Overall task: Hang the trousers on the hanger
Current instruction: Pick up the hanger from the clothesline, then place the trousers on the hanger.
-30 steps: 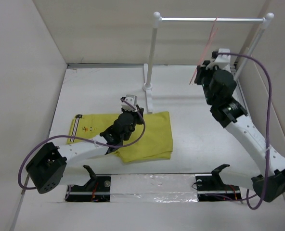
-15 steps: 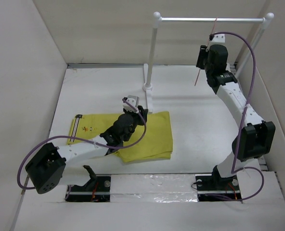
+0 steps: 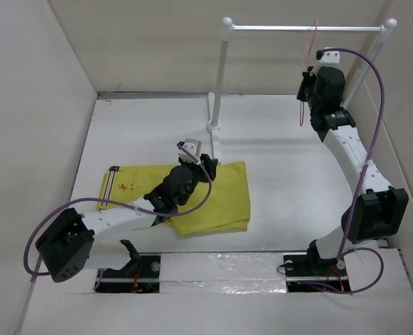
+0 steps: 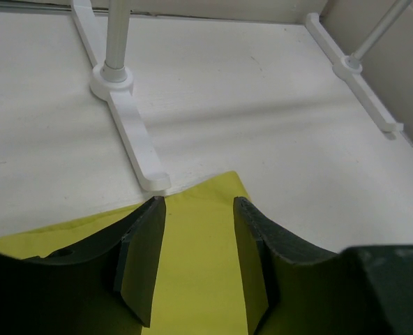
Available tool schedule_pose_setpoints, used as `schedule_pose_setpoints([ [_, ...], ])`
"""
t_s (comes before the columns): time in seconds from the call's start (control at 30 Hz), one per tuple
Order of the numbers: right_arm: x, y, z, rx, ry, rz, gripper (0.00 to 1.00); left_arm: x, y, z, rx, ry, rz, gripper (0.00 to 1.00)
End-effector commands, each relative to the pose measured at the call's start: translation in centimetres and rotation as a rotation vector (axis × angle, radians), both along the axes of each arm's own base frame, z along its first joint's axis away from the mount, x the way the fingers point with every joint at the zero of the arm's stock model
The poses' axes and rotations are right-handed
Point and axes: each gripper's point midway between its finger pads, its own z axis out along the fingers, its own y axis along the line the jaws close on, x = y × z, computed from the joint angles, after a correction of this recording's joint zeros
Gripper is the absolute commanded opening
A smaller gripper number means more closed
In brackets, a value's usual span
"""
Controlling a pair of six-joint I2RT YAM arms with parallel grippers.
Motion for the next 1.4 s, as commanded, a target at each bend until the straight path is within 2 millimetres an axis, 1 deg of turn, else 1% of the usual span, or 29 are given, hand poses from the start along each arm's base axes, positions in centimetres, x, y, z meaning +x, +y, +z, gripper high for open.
schedule_pose_setpoints([
  [0.0,-1.6,-0.3,6.7,-0.003,-0.189,0.019,0.0,-0.5,-0.2,2.4,-0.074,-0.058,-0.026,0.43],
  [0.13,-3.0,-0.1,7.2,0.005,-0.203,0.038,0.0,-0.6,-0.5,2.4,-0.075,-0.052,-0.038,0.51],
  [0.17,-3.2,0.0,5.6,0.003,-0.17,0.044,0.0,-0.7,-0.6,2.7,-0.084,-0.057,-0.047,0.51],
  [0.27,-4.3,0.1,4.5,0.031,-0.172,0.05,0.0,-0.8,-1.0,3.2,-0.095,-0.064,-0.068,0.52],
  [0.3,-4.8,0.2,2.8,0.035,-0.143,0.055,0.0,-0.9,-1.2,3.4,-0.102,-0.065,-0.077,0.52],
  [0.43,-6.5,1.5,-1.6,0.075,-0.083,0.104,0.0,-1.2,-2.0,4.8,-0.136,-0.078,-0.121,0.52],
  [0.47,-7.0,2.7,-2.6,0.081,-0.069,0.134,0.0,-1.3,-2.5,5.6,-0.148,-0.084,-0.141,0.52],
  [0.5,-7.5,3.3,-3.3,0.084,-0.063,0.147,0.0,-1.6,-3.0,5.9,-0.154,-0.084,-0.158,0.51],
  [0.53,-8.3,3.5,-5.3,0.08,-0.027,0.149,0.0,-1.5,-3.2,6.2,-0.163,-0.084,-0.161,0.52],
  [0.57,-8.7,3.9,-6.3,0.08,-0.008,0.157,0.0,-1.6,-3.7,7.0,-0.198,-0.082,-0.174,0.52],
  [0.63,-9.8,5.4,-8.1,0.09,0.025,0.2,0.0,-1.3,-4.6,7.2,-0.217,-0.062,-0.187,0.53],
  [0.7,-11.6,6.8,-11.4,0.089,0.084,0.246,0.0,-0.6,-6.9,9.4,-0.249,-0.053,-0.233,0.54],
  [0.73,-11.7,7.2,-11.4,0.091,0.088,0.258,0.0,-0.4,-7.2,8.0,-0.226,-0.022,-0.23,0.54],
  [0.77,-12.6,7.4,-12.8,0.087,0.117,0.265,0.0,0.1,-8.2,9.4,-0.239,-0.028,-0.237,0.54],
  [0.8,-13.2,7.7,-13.6,0.085,0.137,0.277,0.0,0.9,-9.3,8.3,-0.219,-0.002,-0.238,0.54],
  [0.83,-13.8,8.3,-14.1,0.094,0.146,0.294,0.0,1.4,-9.9,8.2,-0.215,0.003,-0.237,0.54],
  [0.87,-14.3,8.5,-14.6,0.097,0.152,0.303,0.0,2.1,-11.0,9.6,-0.215,-0.003,-0.243,0.54],
  [0.9,-15.1,8.6,-15.3,0.101,0.156,0.313,0.0,3.2,-12.2,7.7,-0.166,0.03,-0.238,0.54],
  [0.93,-15.5,9.0,-15.6,0.106,0.157,0.325,0.0,3.7,-13.0,7.6,-0.154,0.032,-0.244,0.54],
  [0.97,-15.7,9.0,-15.8,0.108,0.156,0.326,0.0,4.2,-14.0,8.9,-0.168,0.014,-0.257,0.55],
  [1.0,-16.1,8.9,-16.3,0.111,0.163,0.329,0.0,4.9,-15.0,7.1,-0.142,0.04,-0.261,0.55],
  [1.03,-16.3,9.1,-16.5,0.117,0.166,0.343,0.0,5.2,-15.7,7.0,-0.143,0.045,-0.271,0.55],
  [1.07,-16.6,9.5,-16.6,0.118,0.169,0.36,0.0,5.6,-16.4,8.0,-0.151,0.036,-0.28,0.55],
  [1.1,-16.8,9.6,-16.7,0.118,0.176,0.367,0.0,6.2,-17.3,6.3,-0.127,0.061,-0.28,0.55],
  [1.17,-17.0,10.2,-16.9,0.12,0.182,0.394,0.0,6.9,-18.4,6.9,-0.126,0.054,-0.288,0.55],
  [1.2,-17.1,10.2,-17.2,0.115,0.192,0.394,0.0,7.4,-18.9,5.8,-0.111,0.07,-0.286,0.55],
  [1.23,-17.2,10.4,-17.1,0.116,0.189,0.401,0.0,7.6,-19.3,5.6,-0.107,0.073,-0.289,0.55],
  [1.27,-17.3,10.4,-17.3,0.117,0.191,0.397,0.0,7.5,-20.0,6.2,-0.117,0.068,-0.314,0.55],
  [1.37,-17.3,10.5,-17.6,0.121,0.194,0.401,0.0,7.5,-20.8,6.2,-0.133,0.054,-0.348,0.55],
])
